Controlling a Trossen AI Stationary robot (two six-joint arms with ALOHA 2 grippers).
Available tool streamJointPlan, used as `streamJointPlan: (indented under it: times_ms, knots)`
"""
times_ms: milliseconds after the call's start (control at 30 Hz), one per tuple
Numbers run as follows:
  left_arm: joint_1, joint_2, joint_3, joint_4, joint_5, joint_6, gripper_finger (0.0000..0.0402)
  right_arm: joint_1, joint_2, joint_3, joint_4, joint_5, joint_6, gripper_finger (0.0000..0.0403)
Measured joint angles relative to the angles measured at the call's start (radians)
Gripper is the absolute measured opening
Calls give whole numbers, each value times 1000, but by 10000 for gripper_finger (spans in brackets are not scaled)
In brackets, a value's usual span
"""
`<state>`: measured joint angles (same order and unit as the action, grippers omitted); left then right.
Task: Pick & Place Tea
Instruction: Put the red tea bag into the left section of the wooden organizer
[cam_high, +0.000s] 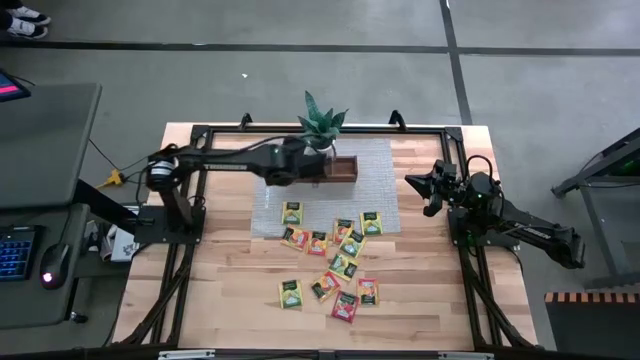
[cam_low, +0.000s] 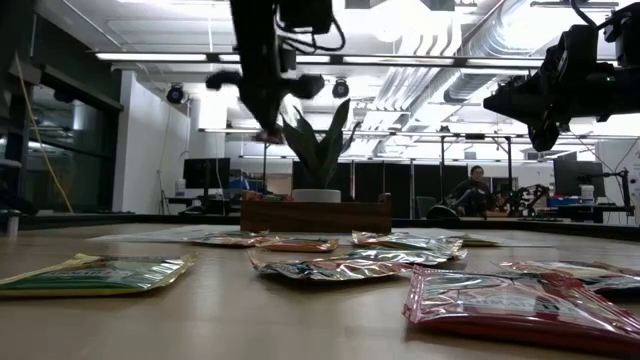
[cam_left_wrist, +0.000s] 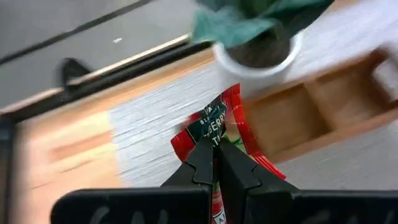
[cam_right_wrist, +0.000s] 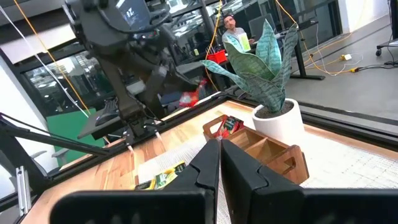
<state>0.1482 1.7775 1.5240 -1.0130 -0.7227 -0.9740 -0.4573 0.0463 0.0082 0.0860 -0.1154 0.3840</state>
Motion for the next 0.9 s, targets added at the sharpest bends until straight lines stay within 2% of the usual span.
streamJointPlan:
  times_ms: [100, 167, 267, 533, 633, 900]
  knots:
    - [2, -35, -150, 117, -12, 6, 0, 0, 0, 0, 0, 0, 0, 12]
    - [2, -36, -204, 244, -45, 25, 0, 0, 0, 0, 0, 0, 0, 12]
    - [3, -30, -261, 325, -67, 87, 0, 0, -2, 0, 0, 0, 0, 12]
    - [27, 34, -297, 538, -85, 264, 0, 0, 5, 0, 0, 0, 0, 12]
    - [38, 53, -299, 539, -76, 311, 0, 0, 6, 0, -1, 0, 0, 12]
    - [62, 101, -297, 540, -76, 326, 0, 0, 6, 0, 0, -3, 0, 12]
